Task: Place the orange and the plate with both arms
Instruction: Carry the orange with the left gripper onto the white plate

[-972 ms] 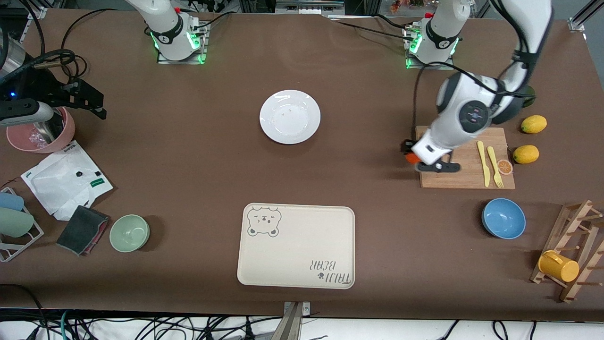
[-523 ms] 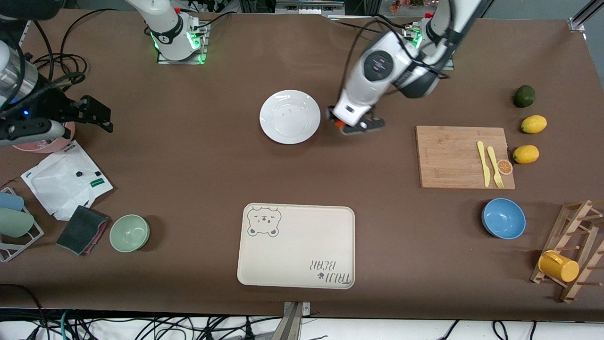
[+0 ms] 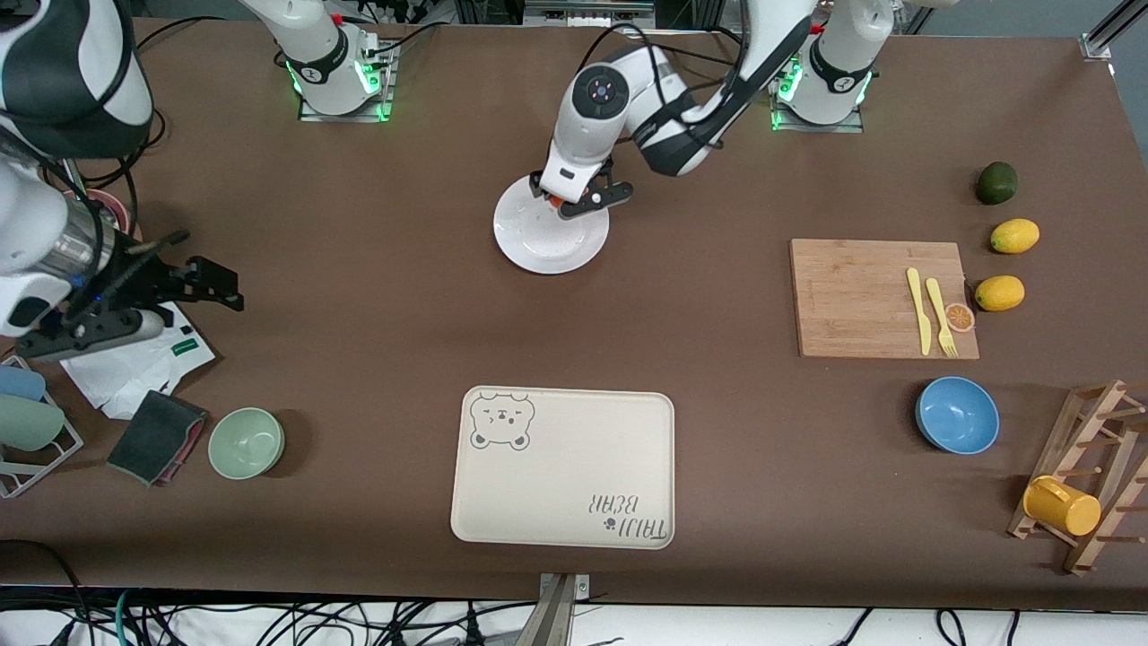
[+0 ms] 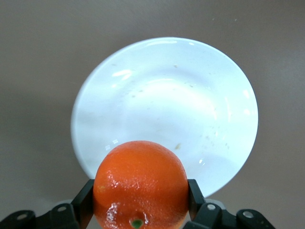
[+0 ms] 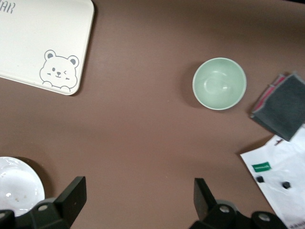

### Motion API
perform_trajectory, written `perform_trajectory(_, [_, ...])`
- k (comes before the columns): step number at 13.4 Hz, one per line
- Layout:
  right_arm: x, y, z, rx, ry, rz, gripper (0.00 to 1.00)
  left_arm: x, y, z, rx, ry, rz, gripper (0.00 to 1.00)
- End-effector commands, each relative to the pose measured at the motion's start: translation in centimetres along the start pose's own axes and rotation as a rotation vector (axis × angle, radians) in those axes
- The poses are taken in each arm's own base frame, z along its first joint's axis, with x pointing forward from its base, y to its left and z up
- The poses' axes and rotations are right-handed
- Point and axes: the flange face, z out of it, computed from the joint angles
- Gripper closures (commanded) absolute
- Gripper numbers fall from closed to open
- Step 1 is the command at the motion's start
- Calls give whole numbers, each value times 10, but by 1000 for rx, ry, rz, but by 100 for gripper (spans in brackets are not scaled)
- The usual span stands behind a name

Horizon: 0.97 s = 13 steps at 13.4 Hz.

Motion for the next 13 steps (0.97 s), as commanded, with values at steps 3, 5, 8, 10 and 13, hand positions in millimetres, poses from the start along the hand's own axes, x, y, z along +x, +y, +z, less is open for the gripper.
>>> perform_trajectory(3, [17,-10,46,206,-4,20,0,13,20,59,-32,-13,-39,81])
perform_trajectory(5, [22,-12,74,274,2,28,0,19,21,78,-1,53,-29,75])
perform_trajectory(8, [22,-11,123,378,17,25,0,27,27,61,-17,86,-33,0])
perform_trajectory(10, [19,-18,156,456,40,23,0,34,29,34,-16,98,-42,0])
perform_trajectory(13, [8,-42,201,524,45,39,0,48,20,-14,47,114,-59,0])
